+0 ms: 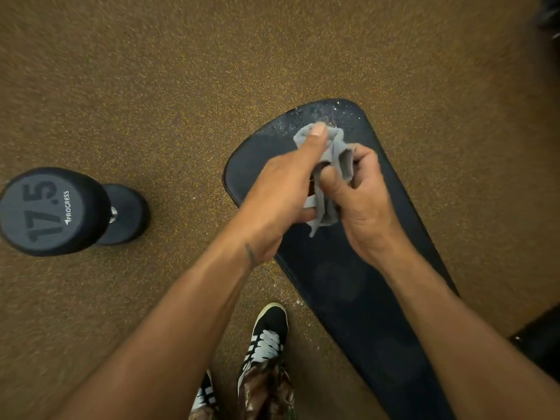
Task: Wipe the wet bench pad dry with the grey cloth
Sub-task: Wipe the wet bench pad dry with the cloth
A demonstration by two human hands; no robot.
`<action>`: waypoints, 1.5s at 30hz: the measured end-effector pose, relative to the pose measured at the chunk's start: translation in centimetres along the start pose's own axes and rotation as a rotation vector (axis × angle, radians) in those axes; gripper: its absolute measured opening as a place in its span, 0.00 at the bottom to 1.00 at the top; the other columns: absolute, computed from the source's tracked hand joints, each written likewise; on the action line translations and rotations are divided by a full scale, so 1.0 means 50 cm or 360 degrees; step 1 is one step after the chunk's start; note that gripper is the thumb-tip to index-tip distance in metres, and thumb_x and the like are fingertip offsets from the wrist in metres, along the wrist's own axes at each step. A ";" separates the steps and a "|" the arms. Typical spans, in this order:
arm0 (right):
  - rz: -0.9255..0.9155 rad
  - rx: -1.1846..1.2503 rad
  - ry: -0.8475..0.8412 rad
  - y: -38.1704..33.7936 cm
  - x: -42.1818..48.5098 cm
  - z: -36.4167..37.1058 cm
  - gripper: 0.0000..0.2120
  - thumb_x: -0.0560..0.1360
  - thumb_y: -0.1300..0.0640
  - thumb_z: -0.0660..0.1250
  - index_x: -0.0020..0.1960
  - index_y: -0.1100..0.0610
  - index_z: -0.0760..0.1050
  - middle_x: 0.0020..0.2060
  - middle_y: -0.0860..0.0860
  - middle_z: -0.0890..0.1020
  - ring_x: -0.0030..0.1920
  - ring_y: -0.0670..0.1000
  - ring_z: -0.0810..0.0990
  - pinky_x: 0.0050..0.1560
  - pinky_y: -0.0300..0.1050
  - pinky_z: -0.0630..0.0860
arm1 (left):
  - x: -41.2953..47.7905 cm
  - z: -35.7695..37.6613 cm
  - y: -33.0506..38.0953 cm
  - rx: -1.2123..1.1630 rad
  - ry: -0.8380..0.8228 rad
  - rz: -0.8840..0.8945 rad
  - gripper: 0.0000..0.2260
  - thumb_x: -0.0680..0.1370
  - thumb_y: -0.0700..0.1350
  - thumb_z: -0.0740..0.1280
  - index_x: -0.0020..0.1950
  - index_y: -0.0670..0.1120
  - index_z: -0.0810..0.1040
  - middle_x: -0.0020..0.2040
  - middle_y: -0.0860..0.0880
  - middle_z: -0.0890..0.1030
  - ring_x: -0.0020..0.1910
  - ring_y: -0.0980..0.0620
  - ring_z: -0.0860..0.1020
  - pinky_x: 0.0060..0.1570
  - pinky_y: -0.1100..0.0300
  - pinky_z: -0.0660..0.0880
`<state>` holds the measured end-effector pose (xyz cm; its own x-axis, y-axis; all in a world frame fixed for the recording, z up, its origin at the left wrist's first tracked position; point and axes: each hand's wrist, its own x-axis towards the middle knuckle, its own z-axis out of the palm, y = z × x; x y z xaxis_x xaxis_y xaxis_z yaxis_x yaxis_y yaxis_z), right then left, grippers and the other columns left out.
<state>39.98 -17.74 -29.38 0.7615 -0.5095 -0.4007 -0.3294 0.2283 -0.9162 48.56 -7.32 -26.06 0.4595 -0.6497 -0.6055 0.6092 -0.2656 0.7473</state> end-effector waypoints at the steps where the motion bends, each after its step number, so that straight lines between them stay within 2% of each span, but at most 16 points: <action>1: 0.0009 -0.0015 -0.0001 0.005 -0.001 -0.003 0.37 0.60 0.39 0.82 0.59 0.53 0.68 0.53 0.53 0.81 0.55 0.54 0.81 0.58 0.57 0.79 | -0.004 -0.002 0.000 -0.0028 -0.0014 -0.0024 0.19 0.83 0.61 0.58 0.56 0.51 0.84 0.55 0.50 0.87 0.54 0.53 0.85 0.55 0.48 0.82; 4: 0.0050 -0.0051 0.0045 0.010 0.004 -0.008 0.28 0.66 0.61 0.77 0.62 0.55 0.69 0.57 0.55 0.82 0.60 0.57 0.81 0.62 0.64 0.76 | -0.003 -0.025 -0.003 0.0014 -0.0021 -0.0050 0.12 0.76 0.51 0.63 0.51 0.52 0.85 0.55 0.50 0.86 0.49 0.56 0.85 0.51 0.52 0.81; 7: 0.0228 0.0287 0.0118 -0.016 0.007 -0.018 0.25 0.69 0.67 0.65 0.66 0.64 0.72 0.61 0.63 0.80 0.62 0.63 0.79 0.67 0.65 0.72 | 0.023 -0.060 -0.009 0.0347 0.0121 0.0234 0.11 0.79 0.38 0.66 0.57 0.53 0.79 0.58 0.44 0.82 0.52 0.55 0.82 0.47 0.60 0.79; 9: 0.0404 0.0551 0.0029 -0.040 -0.001 -0.034 0.22 0.73 0.66 0.61 0.67 0.65 0.73 0.62 0.63 0.80 0.62 0.62 0.79 0.67 0.64 0.72 | 0.043 -0.079 -0.019 0.0305 0.0070 0.0336 0.22 0.75 0.46 0.77 0.66 0.55 0.73 0.62 0.47 0.80 0.61 0.54 0.80 0.57 0.58 0.78; 11: 0.0527 0.0752 -0.0108 -0.049 -0.008 -0.049 0.21 0.76 0.62 0.58 0.67 0.63 0.74 0.63 0.62 0.79 0.64 0.62 0.78 0.67 0.63 0.72 | 0.059 -0.082 -0.024 0.0067 -0.0050 0.0195 0.34 0.70 0.52 0.79 0.72 0.57 0.68 0.64 0.48 0.82 0.62 0.53 0.81 0.62 0.54 0.78; 14: 0.0611 0.0975 -0.0295 -0.049 -0.016 -0.052 0.21 0.78 0.54 0.61 0.68 0.62 0.74 0.63 0.62 0.79 0.64 0.61 0.78 0.67 0.60 0.73 | 0.073 -0.062 -0.025 -0.0094 -0.0206 0.0166 0.20 0.73 0.47 0.73 0.64 0.47 0.77 0.56 0.48 0.85 0.55 0.52 0.84 0.57 0.51 0.81; 17: 0.0838 0.0998 -0.0329 -0.022 -0.019 -0.041 0.27 0.73 0.53 0.71 0.69 0.62 0.73 0.63 0.60 0.79 0.64 0.60 0.78 0.67 0.60 0.73 | 0.088 -0.045 -0.037 -0.0048 -0.0125 0.0331 0.06 0.79 0.42 0.72 0.55 0.46 0.80 0.48 0.50 0.85 0.47 0.54 0.83 0.51 0.55 0.81; 21: 0.0733 0.0914 -0.0007 -0.005 -0.006 -0.039 0.22 0.79 0.57 0.64 0.70 0.63 0.72 0.65 0.61 0.78 0.67 0.60 0.76 0.71 0.62 0.68 | 0.108 -0.038 -0.046 0.1011 0.0514 0.0653 0.13 0.77 0.59 0.72 0.59 0.57 0.80 0.49 0.58 0.85 0.48 0.59 0.82 0.52 0.51 0.80; 24: 0.0478 0.0873 0.0398 -0.028 0.033 -0.071 0.19 0.79 0.58 0.62 0.69 0.61 0.73 0.62 0.59 0.81 0.63 0.60 0.80 0.66 0.63 0.73 | 0.118 -0.052 -0.059 0.1621 0.0720 0.0840 0.20 0.82 0.64 0.60 0.68 0.56 0.77 0.64 0.53 0.81 0.63 0.50 0.79 0.61 0.49 0.75; 26: 0.0159 0.0560 0.0619 -0.064 0.057 -0.093 0.15 0.77 0.58 0.67 0.63 0.58 0.76 0.57 0.54 0.83 0.57 0.52 0.83 0.59 0.53 0.79 | 0.134 -0.076 -0.081 0.1917 0.0882 0.0884 0.22 0.83 0.63 0.56 0.70 0.53 0.77 0.71 0.47 0.77 0.70 0.43 0.73 0.69 0.45 0.70; 29: -0.0145 -0.0676 0.0646 -0.091 0.110 -0.112 0.07 0.78 0.53 0.65 0.55 0.52 0.77 0.49 0.43 0.82 0.44 0.38 0.80 0.51 0.43 0.77 | 0.152 -0.086 -0.124 0.1999 0.0958 0.0662 0.25 0.84 0.62 0.54 0.74 0.51 0.72 0.76 0.43 0.71 0.76 0.40 0.67 0.74 0.39 0.63; 31: -0.0340 -0.1531 0.0294 -0.065 0.152 -0.115 0.22 0.77 0.52 0.60 0.70 0.57 0.71 0.67 0.50 0.77 0.58 0.48 0.77 0.65 0.51 0.73 | 0.161 -0.073 -0.148 0.2083 0.1005 0.0642 0.25 0.84 0.62 0.54 0.76 0.50 0.70 0.78 0.43 0.69 0.77 0.39 0.66 0.75 0.37 0.61; 34: -0.0343 -0.2519 -0.0252 0.009 0.162 -0.098 0.36 0.79 0.37 0.57 0.81 0.49 0.50 0.81 0.54 0.53 0.78 0.64 0.54 0.75 0.63 0.54 | 0.169 -0.057 -0.159 0.2113 0.1087 0.0655 0.26 0.84 0.62 0.54 0.77 0.51 0.68 0.78 0.42 0.67 0.78 0.39 0.64 0.77 0.36 0.57; 36: -0.0444 -0.2649 -0.0261 0.027 0.162 -0.092 0.37 0.77 0.29 0.50 0.80 0.40 0.42 0.81 0.51 0.47 0.79 0.66 0.48 0.73 0.71 0.52 | 0.171 -0.056 -0.159 0.2036 0.1150 0.0657 0.25 0.84 0.61 0.53 0.77 0.50 0.68 0.78 0.43 0.68 0.78 0.40 0.63 0.77 0.36 0.56; 39: -0.0490 -0.2583 -0.0274 0.039 0.181 -0.101 0.34 0.78 0.29 0.45 0.80 0.39 0.41 0.81 0.50 0.45 0.79 0.64 0.43 0.73 0.73 0.49 | 0.171 -0.055 -0.162 0.1986 0.1223 0.0717 0.25 0.85 0.60 0.51 0.76 0.48 0.69 0.77 0.45 0.70 0.78 0.43 0.65 0.78 0.40 0.57; 45: -0.0442 -0.2390 -0.0112 0.041 0.230 -0.067 0.27 0.84 0.44 0.48 0.81 0.49 0.48 0.81 0.51 0.51 0.80 0.63 0.44 0.76 0.69 0.48 | 0.177 -0.060 -0.169 0.2008 0.1284 0.0766 0.23 0.84 0.57 0.55 0.74 0.48 0.72 0.76 0.46 0.72 0.76 0.43 0.68 0.76 0.42 0.61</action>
<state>46.20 -25.90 -35.89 0.9025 -0.3439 -0.2594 -0.3867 -0.9121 -0.1361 49.41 -8.71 -38.54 0.9053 -0.4182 0.0744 -0.4120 -0.8217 0.3938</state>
